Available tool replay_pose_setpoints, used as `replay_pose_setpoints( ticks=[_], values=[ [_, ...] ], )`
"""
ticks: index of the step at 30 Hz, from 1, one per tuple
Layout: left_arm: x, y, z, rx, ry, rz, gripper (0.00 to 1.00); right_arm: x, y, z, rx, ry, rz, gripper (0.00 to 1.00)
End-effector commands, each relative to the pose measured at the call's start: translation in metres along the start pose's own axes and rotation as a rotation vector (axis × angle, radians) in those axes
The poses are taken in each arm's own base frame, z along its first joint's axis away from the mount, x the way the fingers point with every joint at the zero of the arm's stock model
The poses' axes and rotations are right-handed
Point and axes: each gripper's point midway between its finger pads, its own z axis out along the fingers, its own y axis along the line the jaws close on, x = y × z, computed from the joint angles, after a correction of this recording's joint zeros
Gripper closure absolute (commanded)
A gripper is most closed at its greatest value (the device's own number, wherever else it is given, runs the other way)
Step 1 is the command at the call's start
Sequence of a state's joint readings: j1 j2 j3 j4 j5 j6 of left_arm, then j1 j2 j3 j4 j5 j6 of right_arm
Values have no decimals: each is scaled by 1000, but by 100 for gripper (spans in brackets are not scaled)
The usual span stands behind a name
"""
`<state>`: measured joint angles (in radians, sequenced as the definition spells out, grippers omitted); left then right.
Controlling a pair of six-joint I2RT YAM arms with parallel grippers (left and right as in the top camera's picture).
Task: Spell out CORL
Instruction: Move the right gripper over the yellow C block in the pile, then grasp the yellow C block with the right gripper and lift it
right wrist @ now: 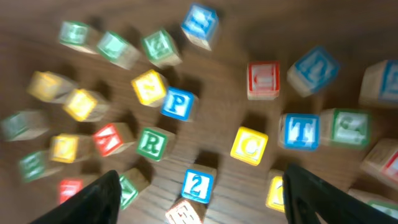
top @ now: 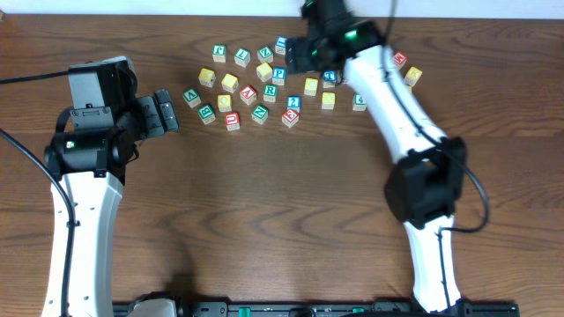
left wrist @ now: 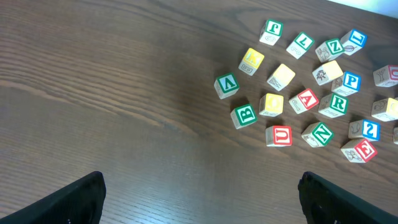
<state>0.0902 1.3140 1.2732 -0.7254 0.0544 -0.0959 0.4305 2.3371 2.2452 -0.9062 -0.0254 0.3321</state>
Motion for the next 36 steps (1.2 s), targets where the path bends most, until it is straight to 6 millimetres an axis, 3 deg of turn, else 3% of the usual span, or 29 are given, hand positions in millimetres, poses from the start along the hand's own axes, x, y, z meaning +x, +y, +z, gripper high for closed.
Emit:
replay_pose_setpoints(
  ticks=[1, 7, 20, 27, 36],
  values=[
    [-8, -1, -5, 9, -22, 10, 3, 5, -16, 16, 146, -22, 116, 31],
    [-8, -1, -4, 9, -19, 10, 2, 22, -29, 42, 202, 21, 178, 42],
    [-7, -1, -4, 8, -18, 10, 2, 29, -43, 84, 225, 13, 188, 42],
    [-7, -1, -4, 8, -18, 10, 2, 42, -49, 113, 234, 33, 184, 43],
    [-7, -1, -4, 8, -18, 10, 3, 42, -48, 116, 227, 30, 155, 59]
  ],
)
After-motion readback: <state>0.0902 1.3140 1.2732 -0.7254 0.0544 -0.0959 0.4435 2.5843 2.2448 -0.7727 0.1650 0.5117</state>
